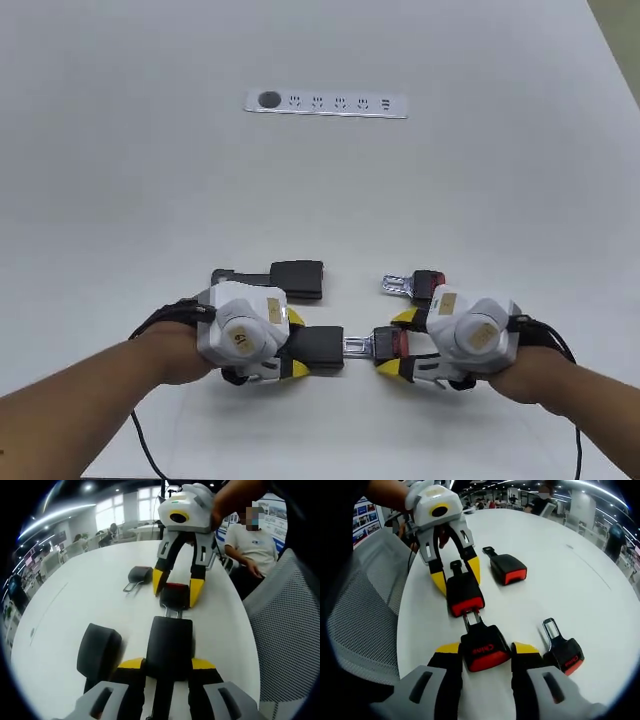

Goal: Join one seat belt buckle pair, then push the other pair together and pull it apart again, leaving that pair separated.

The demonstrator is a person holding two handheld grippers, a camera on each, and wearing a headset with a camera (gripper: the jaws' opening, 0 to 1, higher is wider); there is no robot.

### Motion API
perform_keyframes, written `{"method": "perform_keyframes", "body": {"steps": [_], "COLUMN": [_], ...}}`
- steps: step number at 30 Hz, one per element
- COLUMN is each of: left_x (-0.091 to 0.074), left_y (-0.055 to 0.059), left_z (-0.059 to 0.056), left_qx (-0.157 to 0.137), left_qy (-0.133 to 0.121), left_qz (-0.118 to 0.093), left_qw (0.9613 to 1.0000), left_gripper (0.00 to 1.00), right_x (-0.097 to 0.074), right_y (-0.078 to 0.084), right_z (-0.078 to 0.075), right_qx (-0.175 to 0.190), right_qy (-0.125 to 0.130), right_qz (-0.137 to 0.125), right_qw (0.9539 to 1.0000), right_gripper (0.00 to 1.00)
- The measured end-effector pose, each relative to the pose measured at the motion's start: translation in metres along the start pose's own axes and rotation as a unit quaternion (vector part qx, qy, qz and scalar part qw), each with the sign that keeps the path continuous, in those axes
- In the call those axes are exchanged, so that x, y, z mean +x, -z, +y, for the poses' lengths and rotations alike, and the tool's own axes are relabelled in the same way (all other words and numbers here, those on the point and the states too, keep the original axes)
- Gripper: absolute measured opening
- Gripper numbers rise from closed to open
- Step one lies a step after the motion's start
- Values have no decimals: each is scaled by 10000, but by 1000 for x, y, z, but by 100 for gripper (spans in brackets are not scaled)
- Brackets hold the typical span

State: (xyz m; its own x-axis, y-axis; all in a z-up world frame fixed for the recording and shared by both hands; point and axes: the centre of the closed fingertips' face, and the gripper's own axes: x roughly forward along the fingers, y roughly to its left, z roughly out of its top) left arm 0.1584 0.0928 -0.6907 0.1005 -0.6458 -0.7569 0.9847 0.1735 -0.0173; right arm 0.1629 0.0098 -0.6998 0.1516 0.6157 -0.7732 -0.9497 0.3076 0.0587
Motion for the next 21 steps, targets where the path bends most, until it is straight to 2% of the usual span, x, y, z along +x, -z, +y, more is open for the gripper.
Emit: {"method": "perform_keyframes", "body": {"steps": [3, 4, 6, 12, 14, 16, 21], "left_x": [0, -1, -1, -2, -2, -2, -2], "left_y": [0, 0, 0, -2, -2, -1, -1], "left_z": [0, -1, 0, -1, -1, 0, 0], "left_qx": [28, 69, 101, 88, 60, 75, 91], "left_qy": [19, 56, 73, 70, 55, 68, 102], "left_qz": [14, 30, 27, 46, 38, 48, 57], "left_qw": [10000, 10000, 9999, 9999, 10000, 9999, 9999], "left_gripper": [34, 34, 34, 34, 33, 33, 33], "right_x": [0, -1, -3, -2, -3, -3, 8], "right_y": [-8, -7, -7, -8, -11, -15, -22], "right_z": [3, 0, 2, 1, 1, 3, 6], "right_qx": [182, 14, 133, 142, 194, 197, 264], "right_qy": [-36, 42, 32, 53, 52, 79, 103], "right_qz": [-110, -36, -55, -49, -142, -117, -134], "right_qw": [9998, 10000, 9999, 9999, 9997, 9997, 9995], "right_gripper": [37, 37, 37, 37, 37, 37, 36]}}
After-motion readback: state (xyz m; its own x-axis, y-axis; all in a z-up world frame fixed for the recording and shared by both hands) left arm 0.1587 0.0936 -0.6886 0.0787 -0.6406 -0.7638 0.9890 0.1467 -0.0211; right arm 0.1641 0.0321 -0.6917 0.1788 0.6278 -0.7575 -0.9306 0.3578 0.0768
